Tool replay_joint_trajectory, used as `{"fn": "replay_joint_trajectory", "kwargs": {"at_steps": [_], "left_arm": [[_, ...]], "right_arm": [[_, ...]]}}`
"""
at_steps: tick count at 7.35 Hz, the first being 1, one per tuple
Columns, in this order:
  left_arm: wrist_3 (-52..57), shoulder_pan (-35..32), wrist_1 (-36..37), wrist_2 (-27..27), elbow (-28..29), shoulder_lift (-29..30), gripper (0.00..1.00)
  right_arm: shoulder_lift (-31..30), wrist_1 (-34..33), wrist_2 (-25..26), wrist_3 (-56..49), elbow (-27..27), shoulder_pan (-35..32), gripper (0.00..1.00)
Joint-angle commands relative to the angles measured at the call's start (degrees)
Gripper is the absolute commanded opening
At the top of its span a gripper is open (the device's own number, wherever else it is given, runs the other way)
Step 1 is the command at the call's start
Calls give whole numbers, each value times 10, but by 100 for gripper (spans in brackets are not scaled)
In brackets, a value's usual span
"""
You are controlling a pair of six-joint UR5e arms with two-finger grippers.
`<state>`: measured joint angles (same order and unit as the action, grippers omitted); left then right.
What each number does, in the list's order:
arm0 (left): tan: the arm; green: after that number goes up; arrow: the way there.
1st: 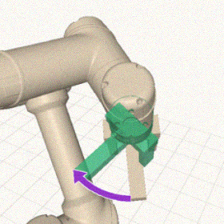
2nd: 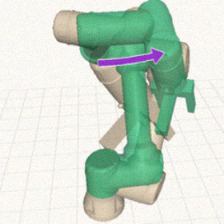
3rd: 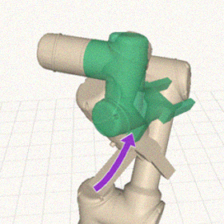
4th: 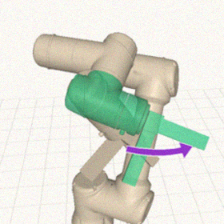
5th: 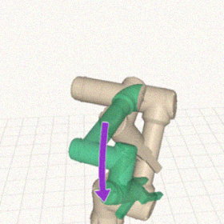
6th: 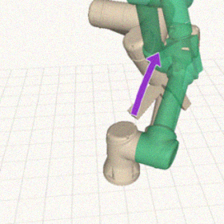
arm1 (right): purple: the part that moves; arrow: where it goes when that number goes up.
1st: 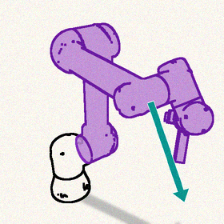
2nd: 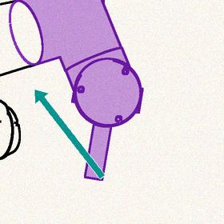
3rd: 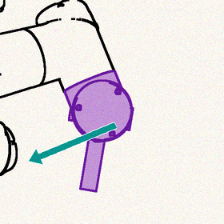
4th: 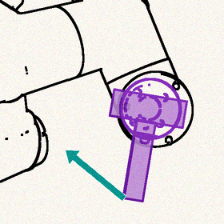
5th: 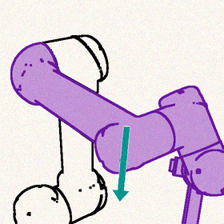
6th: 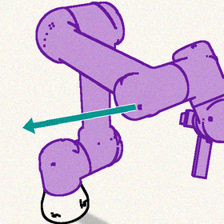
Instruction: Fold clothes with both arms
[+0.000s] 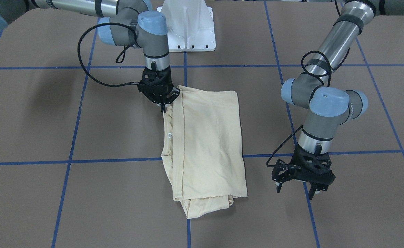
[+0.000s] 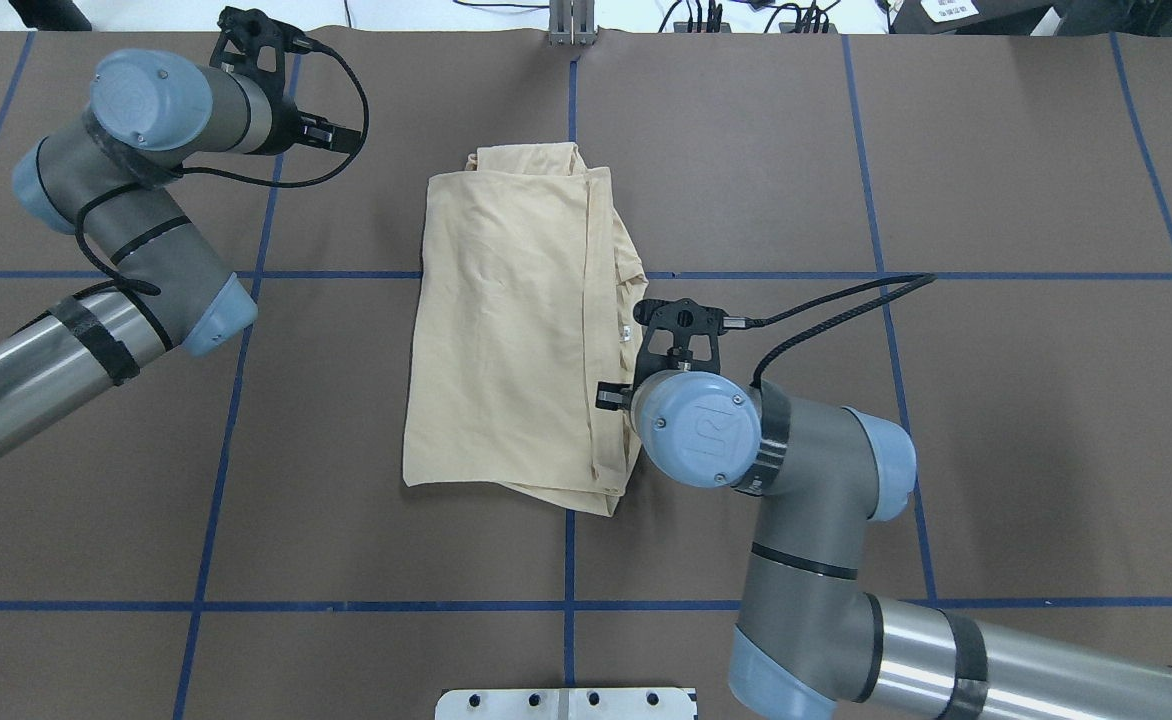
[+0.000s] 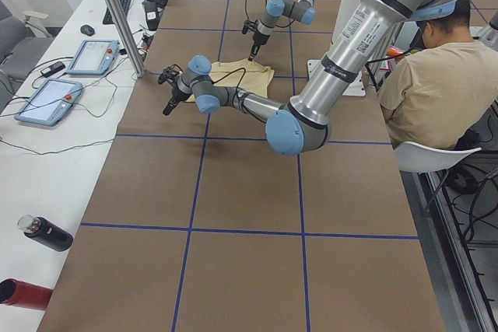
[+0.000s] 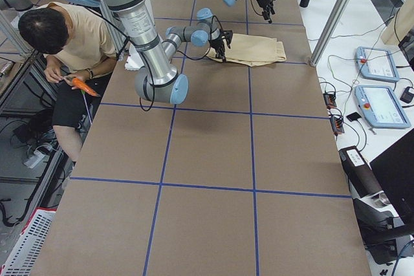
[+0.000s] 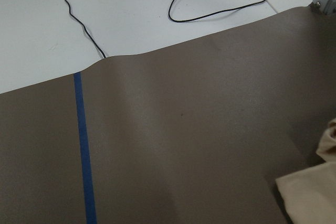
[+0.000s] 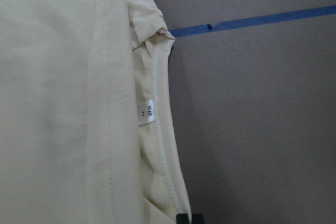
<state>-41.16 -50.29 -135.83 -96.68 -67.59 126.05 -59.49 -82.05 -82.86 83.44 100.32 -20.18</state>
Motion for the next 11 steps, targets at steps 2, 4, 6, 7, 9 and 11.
{"fn": "replay_joint_trajectory", "kwargs": {"at_steps": [2, 4, 6, 7, 9, 11], "left_arm": [[0, 0, -1, 0, 0, 0, 100], [0, 0, -1, 0, 0, 0, 100], [1, 0, -1, 0, 0, 0, 100], [1, 0, -1, -1, 0, 0, 100], [0, 0, -1, 0, -1, 0, 100], [0, 0, -1, 0, 0, -1, 100]], "right_arm": [[-31, 2, 10, -14, 29, 13, 70], [-12, -4, 21, -25, 25, 6, 100], [54, -106, 17, -42, 16, -2, 100], [83, -169, 2, -42, 7, -2, 100], [91, -212, -83, -84, 4, 1, 100], [104, -220, -149, -126, -27, 3, 100]]}}
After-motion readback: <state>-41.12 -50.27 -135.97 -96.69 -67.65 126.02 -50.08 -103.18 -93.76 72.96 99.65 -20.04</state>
